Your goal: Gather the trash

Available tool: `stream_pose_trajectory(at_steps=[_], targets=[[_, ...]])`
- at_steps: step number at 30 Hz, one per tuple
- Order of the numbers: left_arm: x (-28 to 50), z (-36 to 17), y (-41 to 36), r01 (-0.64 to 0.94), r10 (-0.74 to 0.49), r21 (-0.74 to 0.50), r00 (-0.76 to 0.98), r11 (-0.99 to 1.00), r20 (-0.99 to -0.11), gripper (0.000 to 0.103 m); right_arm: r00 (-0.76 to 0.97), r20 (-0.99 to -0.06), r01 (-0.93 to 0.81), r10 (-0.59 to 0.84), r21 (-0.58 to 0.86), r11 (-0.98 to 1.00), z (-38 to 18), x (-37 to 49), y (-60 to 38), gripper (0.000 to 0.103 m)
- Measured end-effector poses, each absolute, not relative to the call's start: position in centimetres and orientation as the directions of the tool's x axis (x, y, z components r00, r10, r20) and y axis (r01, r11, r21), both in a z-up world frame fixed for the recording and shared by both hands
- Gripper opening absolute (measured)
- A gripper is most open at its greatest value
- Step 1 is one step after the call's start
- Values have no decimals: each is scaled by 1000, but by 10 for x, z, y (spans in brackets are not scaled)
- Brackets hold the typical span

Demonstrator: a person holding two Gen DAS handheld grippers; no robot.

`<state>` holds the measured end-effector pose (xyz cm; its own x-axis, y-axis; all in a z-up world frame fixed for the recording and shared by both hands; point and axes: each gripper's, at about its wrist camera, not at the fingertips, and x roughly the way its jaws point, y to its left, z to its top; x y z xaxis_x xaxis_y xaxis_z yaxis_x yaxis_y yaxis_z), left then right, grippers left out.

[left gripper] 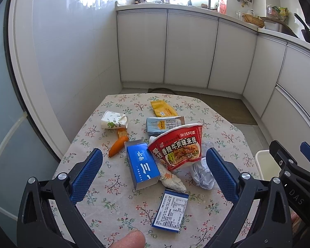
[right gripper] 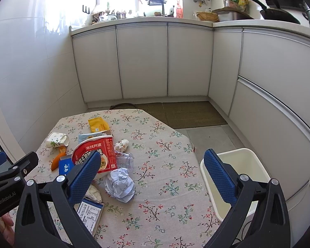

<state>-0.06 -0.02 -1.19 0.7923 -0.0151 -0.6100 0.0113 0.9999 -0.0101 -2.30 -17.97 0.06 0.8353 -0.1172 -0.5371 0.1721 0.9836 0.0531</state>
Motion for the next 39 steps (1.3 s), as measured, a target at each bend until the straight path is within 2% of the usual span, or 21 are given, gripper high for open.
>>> stream_pose_trajectory(at_steps=[39], targets=[[-4,-15,-4,5,-16,-19,781,1000,-624,96,832,-540,181,-127,49,982,-2,-24,-184,97]])
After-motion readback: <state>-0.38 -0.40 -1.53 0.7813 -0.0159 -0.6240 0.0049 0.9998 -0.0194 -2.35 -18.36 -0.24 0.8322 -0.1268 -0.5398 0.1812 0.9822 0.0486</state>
